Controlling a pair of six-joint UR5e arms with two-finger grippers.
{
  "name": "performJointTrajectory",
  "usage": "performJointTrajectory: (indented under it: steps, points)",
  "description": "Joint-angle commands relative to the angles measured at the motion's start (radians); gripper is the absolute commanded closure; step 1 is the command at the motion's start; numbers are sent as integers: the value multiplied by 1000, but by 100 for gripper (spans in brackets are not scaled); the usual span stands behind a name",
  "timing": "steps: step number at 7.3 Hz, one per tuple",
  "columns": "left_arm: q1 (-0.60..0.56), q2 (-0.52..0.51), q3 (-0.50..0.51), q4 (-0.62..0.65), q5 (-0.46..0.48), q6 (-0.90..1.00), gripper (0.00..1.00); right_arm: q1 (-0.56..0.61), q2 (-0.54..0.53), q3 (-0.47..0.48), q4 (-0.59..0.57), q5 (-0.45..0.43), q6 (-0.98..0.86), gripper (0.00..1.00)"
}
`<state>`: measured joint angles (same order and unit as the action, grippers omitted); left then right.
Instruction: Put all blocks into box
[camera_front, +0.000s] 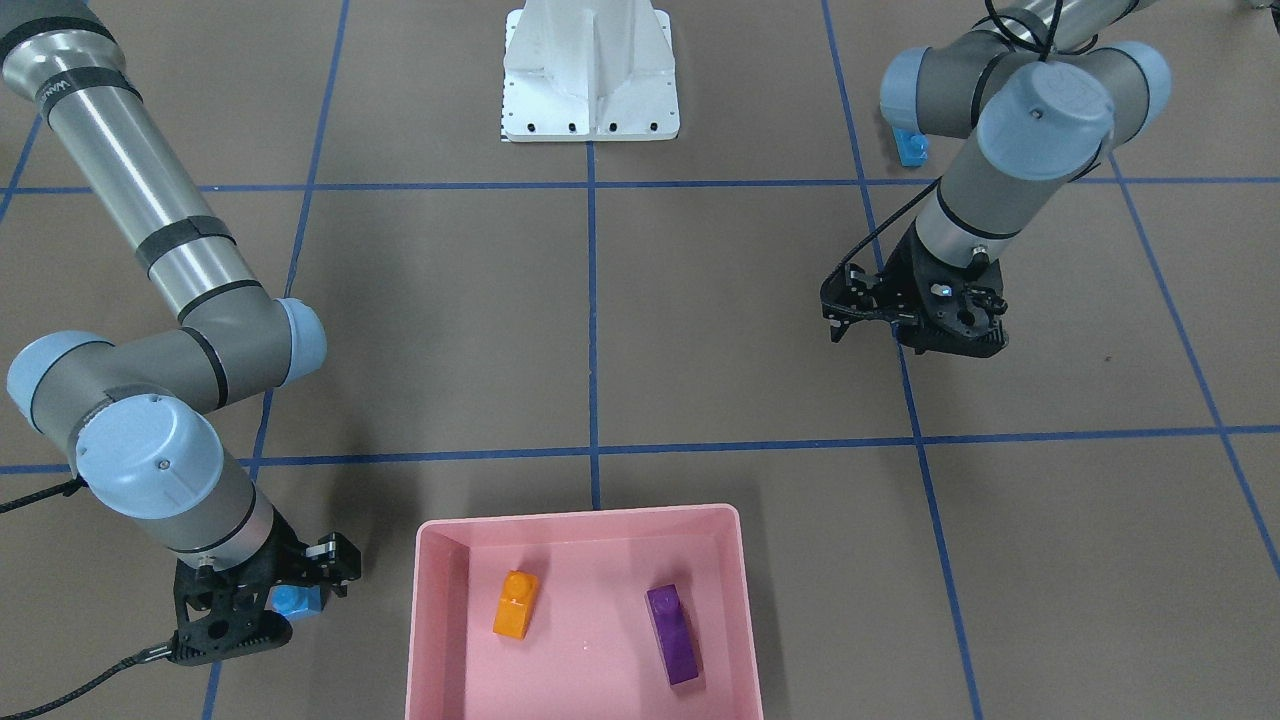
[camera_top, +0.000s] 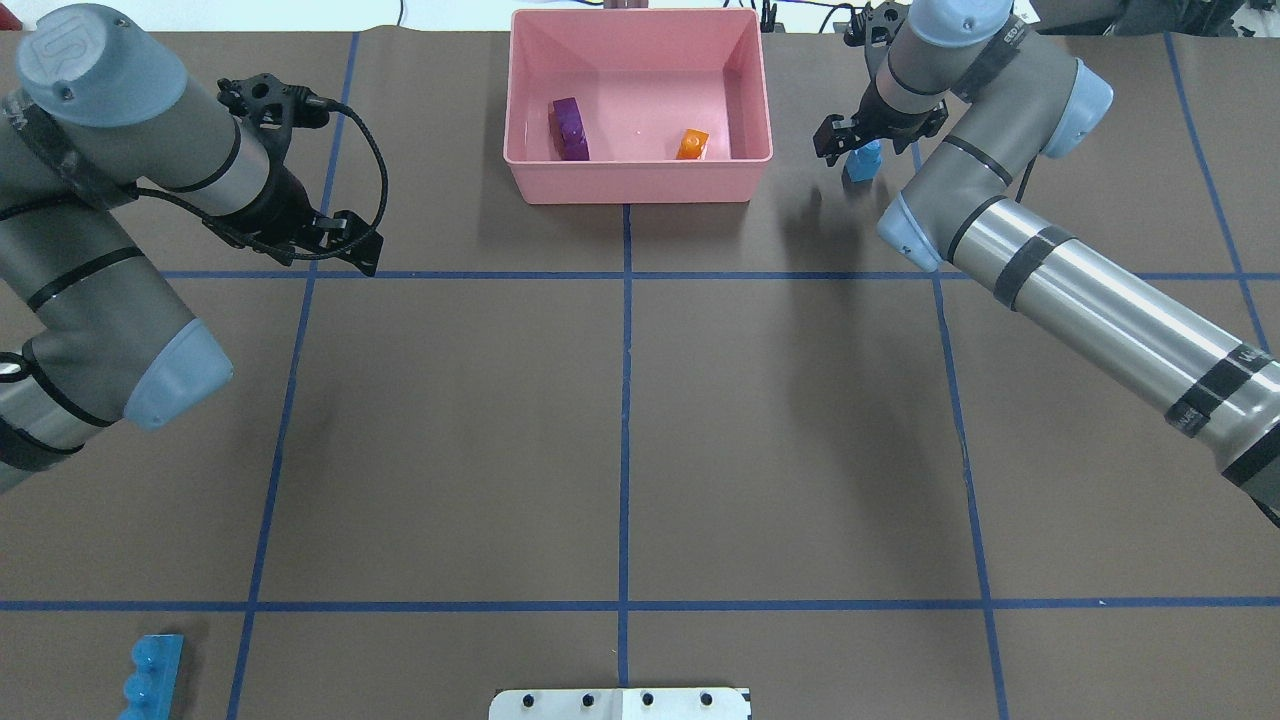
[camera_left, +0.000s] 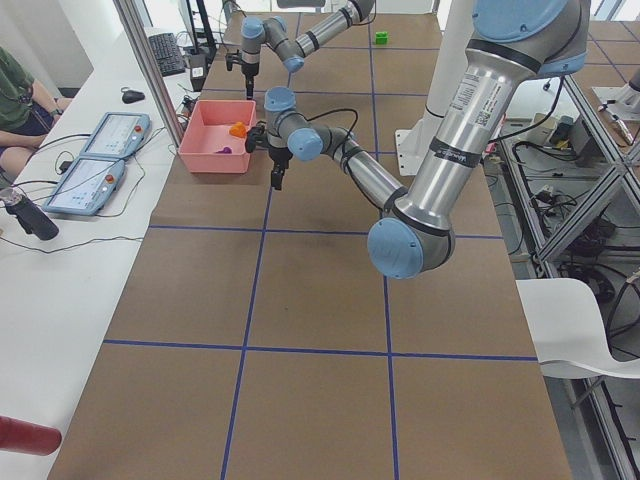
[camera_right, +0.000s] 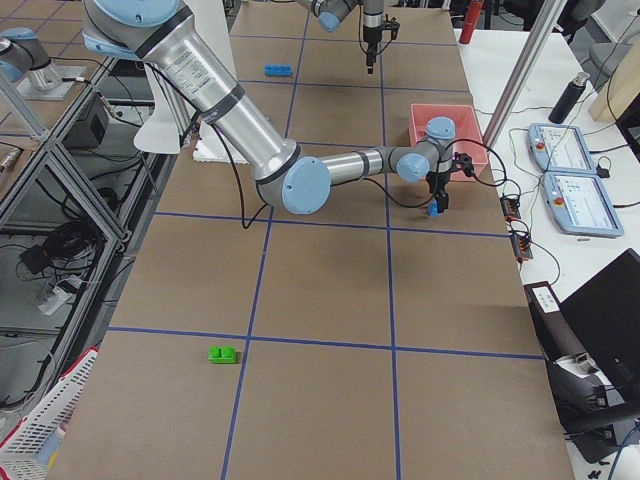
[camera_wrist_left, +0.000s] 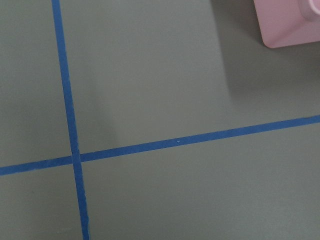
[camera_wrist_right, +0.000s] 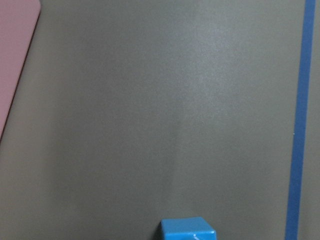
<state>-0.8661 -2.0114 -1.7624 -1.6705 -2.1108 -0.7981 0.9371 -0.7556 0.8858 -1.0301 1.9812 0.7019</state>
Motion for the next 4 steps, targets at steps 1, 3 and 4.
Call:
performJointTrajectory:
  steps: [1,3,4]
  points:
    - [2,-6,4,0,0,-6,0,-4,2,-25,34,-2,56,5]
    - [2,-10,12,0,2,-6,0,-1,1,-24,34,4,62,46]
    - [2,-10,12,0,0,-6,0,-1,1,-21,34,7,62,49]
